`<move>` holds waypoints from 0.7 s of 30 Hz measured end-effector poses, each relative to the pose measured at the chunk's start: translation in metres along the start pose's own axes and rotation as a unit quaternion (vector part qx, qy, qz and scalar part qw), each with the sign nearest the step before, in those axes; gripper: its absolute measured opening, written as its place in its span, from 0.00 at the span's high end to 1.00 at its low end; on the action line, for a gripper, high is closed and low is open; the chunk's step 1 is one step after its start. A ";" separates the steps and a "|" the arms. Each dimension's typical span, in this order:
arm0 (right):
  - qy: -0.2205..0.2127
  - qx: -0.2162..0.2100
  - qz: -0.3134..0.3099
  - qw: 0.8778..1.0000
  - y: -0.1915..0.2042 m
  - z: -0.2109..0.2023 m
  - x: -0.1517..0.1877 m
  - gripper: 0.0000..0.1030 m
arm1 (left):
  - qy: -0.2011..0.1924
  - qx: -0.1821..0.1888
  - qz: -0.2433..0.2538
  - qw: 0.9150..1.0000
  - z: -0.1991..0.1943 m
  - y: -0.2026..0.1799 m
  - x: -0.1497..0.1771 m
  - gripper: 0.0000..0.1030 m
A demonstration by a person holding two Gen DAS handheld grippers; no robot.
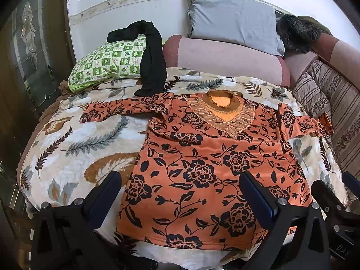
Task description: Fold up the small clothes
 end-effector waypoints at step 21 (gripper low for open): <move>0.002 0.002 -0.006 1.000 0.004 0.004 -0.007 0.00 | 0.003 -0.004 0.000 1.000 0.002 0.002 -0.003 0.00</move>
Point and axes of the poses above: each gripper's, at about its wrist camera, not at the fingertips, and z roughly the way its jaws point, y to its left, x to its underside, the point moved 1 cm from there along z, roughly the way its jaws point, and after that the axes turned 7 degrees about z, right-handed, at the moved point
